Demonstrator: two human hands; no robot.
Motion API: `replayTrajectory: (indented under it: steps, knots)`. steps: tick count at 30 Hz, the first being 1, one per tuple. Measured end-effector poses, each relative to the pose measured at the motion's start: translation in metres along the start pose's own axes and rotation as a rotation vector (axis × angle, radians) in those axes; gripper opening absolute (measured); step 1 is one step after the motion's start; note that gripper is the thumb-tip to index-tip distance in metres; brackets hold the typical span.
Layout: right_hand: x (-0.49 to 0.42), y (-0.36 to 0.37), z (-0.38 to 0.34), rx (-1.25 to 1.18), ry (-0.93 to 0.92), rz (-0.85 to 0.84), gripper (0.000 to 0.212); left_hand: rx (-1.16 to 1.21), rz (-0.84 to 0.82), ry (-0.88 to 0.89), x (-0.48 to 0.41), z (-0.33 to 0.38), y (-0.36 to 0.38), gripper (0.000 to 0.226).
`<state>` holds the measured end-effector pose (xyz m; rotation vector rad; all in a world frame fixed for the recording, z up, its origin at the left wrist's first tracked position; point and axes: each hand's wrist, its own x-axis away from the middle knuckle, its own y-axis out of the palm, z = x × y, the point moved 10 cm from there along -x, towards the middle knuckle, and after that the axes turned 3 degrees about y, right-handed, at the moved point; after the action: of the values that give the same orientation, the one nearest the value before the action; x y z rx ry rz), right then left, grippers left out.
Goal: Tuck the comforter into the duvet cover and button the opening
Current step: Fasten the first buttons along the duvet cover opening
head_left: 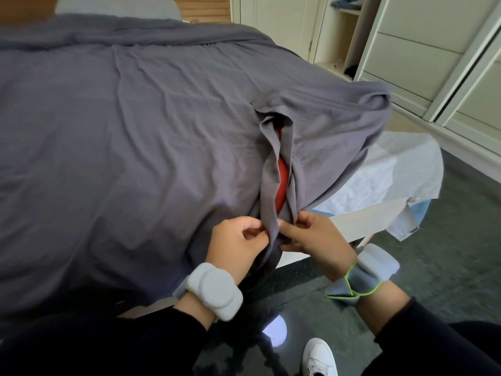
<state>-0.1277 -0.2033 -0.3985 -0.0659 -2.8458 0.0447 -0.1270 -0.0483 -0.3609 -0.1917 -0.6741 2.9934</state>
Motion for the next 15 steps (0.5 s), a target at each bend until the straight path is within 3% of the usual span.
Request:
replayTrajectory:
  steps: [7, 9, 12, 15]
  knots:
    - [0.007, 0.011, -0.017, 0.179, -0.025, 0.095, 0.055, -0.389, 0.017, 0.286, 0.003, 0.032, 0.006, 0.014]
    - [0.005, 0.007, -0.017, 0.192, -0.039, 0.135, 0.047, -0.331, 0.031, 0.28, 0.004, 0.03, 0.005, 0.01]
    - [0.002, 0.004, -0.014, 0.096, -0.046, 0.126, 0.022, -0.09, 0.081, 0.102, 0.001, 0.009, -0.004, 0.01]
    - [0.0, 0.001, -0.009, 0.058, -0.039, 0.137, 0.026, 0.05, 0.071, -0.015, -0.003, -0.007, -0.003, 0.005]
